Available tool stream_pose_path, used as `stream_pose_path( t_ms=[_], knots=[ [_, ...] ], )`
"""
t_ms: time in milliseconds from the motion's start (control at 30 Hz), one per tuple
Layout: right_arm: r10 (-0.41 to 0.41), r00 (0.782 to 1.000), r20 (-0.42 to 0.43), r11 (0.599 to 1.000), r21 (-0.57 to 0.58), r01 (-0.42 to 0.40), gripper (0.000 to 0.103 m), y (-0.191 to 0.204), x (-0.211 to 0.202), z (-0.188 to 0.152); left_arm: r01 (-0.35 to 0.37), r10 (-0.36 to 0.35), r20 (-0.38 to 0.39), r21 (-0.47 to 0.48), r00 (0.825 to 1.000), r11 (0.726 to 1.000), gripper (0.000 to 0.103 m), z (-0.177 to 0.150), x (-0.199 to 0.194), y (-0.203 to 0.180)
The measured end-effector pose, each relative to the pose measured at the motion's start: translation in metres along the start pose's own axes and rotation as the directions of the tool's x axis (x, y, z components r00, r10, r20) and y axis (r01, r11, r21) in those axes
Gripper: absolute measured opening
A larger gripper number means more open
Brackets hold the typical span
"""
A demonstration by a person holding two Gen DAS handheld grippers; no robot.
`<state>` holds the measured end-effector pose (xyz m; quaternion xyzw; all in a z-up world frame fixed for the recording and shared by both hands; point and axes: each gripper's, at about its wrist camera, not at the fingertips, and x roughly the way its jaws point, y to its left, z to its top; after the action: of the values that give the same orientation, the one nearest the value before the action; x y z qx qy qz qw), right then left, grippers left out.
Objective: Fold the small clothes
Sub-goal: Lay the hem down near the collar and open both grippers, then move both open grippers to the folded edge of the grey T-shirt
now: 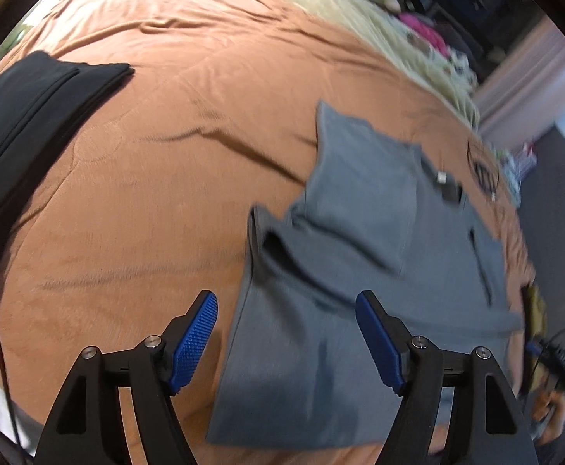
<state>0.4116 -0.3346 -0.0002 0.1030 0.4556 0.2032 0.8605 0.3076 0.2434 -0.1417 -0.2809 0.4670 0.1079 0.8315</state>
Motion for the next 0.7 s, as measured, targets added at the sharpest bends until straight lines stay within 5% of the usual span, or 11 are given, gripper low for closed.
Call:
stream_pose_path(
  t_ms=[433, 700],
  knots=[
    [-0.170, 0.982, -0.080, 0.975, -0.157, 0.156, 0.079, 0.022, 0.014, -0.017, -0.101, 0.126, -0.093, 0.237, 0.988, 0.966, 0.075, -0.023, 0.018, -0.011],
    [-0.237, 0.967, -0.097, 0.960, -0.174, 0.218, 0.079, 0.028, 0.042, -0.010, -0.121, 0.160, -0.125, 0.271, 0.979, 0.955, 0.075, -0.012, 0.044, -0.015]
  ],
)
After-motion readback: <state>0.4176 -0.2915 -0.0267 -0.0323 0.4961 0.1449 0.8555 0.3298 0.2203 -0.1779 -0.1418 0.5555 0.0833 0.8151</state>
